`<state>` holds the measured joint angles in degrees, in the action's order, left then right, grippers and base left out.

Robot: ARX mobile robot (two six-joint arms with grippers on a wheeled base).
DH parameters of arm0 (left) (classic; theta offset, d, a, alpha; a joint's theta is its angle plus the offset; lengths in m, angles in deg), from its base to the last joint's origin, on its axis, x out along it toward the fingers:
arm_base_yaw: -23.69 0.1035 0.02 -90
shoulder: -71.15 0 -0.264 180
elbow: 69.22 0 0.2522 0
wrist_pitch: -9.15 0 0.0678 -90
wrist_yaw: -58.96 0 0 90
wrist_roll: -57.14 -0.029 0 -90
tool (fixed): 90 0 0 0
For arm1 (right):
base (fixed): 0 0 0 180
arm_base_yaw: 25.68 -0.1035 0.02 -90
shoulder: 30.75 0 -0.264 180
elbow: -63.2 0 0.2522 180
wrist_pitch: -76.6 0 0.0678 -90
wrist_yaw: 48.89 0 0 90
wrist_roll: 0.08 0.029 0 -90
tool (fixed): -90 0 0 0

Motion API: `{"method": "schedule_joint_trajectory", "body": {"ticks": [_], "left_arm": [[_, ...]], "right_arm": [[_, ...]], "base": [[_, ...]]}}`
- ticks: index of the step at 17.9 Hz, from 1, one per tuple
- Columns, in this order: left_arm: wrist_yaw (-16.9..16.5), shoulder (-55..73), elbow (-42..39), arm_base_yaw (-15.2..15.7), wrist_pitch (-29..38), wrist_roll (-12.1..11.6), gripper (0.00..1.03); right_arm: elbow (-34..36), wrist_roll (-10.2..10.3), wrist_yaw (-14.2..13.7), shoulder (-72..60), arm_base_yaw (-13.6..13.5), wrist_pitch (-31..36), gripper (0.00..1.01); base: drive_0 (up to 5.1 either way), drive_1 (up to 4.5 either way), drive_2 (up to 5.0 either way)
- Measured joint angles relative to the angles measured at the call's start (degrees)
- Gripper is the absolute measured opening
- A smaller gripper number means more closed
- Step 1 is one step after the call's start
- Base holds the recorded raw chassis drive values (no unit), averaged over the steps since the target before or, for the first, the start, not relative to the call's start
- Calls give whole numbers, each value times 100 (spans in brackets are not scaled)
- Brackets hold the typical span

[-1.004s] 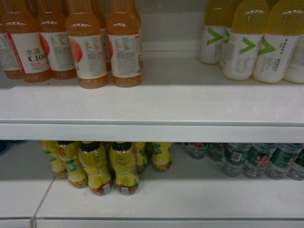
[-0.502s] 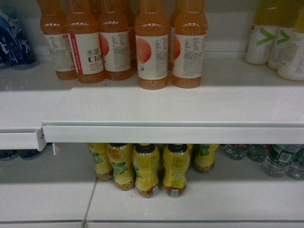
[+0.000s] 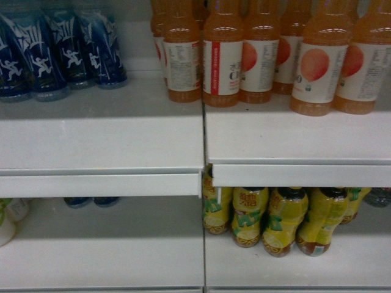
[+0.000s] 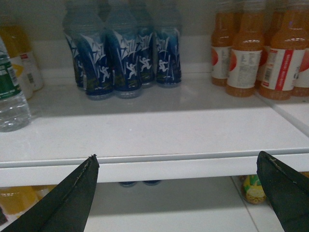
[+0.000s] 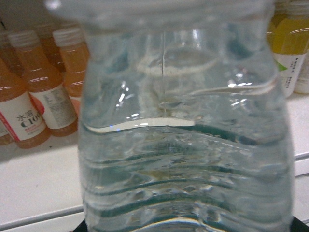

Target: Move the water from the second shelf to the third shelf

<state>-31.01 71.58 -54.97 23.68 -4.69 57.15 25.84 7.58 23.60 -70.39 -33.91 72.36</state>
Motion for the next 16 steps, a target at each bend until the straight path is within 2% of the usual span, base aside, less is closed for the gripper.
{"method": "schedule_joint_trajectory", "body": {"ticks": [16], "left_arm": [[-2, 0, 0, 0, -2, -2, 98]], "right_arm": [[0, 2, -15, 4, 2, 11, 44]], "base": [[-461, 236, 236]]}}
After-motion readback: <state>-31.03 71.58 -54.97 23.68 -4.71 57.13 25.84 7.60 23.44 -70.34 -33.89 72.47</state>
